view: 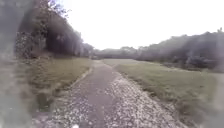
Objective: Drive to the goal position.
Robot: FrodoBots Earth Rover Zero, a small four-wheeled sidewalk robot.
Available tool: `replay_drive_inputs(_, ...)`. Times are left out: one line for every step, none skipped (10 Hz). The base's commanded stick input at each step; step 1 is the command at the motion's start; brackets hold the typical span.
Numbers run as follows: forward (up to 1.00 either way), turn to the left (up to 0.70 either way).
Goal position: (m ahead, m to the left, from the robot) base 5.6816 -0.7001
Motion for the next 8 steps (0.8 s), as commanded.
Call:
replay_drive_inputs(1.00,0.19)
replay_drive_inputs(1.00,0.33)
replay_drive_inputs(1.00,0.34)
replay_drive_inputs(1.00,0.36)
replay_drive_inputs(1.00,0.27)
replay_drive_inputs(1.00,0.14)
replay_drive_inputs(1.00,0.05)
replay_drive_inputs(1.00,0.03)
